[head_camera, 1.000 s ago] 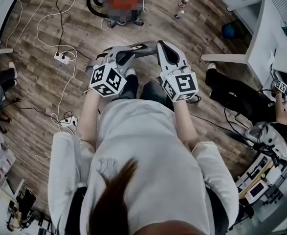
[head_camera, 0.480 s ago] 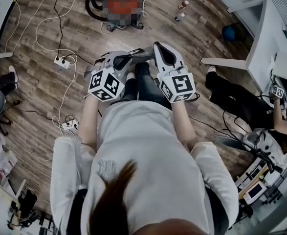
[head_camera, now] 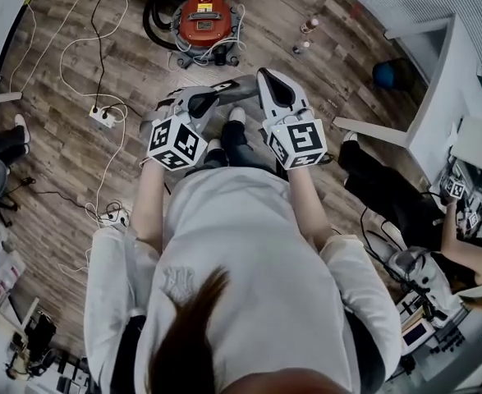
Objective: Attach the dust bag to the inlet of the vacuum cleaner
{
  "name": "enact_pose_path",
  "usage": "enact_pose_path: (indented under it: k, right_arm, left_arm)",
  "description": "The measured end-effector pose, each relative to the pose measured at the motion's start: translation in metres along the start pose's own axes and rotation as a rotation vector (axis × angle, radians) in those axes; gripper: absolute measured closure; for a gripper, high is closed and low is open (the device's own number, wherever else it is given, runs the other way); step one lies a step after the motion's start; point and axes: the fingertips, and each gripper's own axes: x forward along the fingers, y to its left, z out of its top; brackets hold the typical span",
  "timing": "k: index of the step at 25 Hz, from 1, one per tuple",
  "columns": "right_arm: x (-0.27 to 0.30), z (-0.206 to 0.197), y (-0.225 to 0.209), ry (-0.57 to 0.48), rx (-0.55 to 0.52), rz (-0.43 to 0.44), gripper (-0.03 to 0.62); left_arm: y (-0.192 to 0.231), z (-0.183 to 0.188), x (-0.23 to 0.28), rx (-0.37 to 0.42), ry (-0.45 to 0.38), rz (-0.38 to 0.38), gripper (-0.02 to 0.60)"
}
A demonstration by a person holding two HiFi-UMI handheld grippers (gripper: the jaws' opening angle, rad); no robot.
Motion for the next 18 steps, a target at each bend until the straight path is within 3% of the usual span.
enact_pose_path:
  k: [11, 18]
  right_arm:
    - [0.04, 0.024, -0.064, -0.012, -0.029, 0.039, 0.589]
    - [0.039, 0.028, -0.077, -0.026, -0.015, 0.023, 0.589]
  left_arm:
    - [0.061, 0.029, 0.044, -0.024, 0.005, 0.068, 0.545]
    - [0.069, 0.036, 0.044, -0.005, 0.01, 0.068, 0.545]
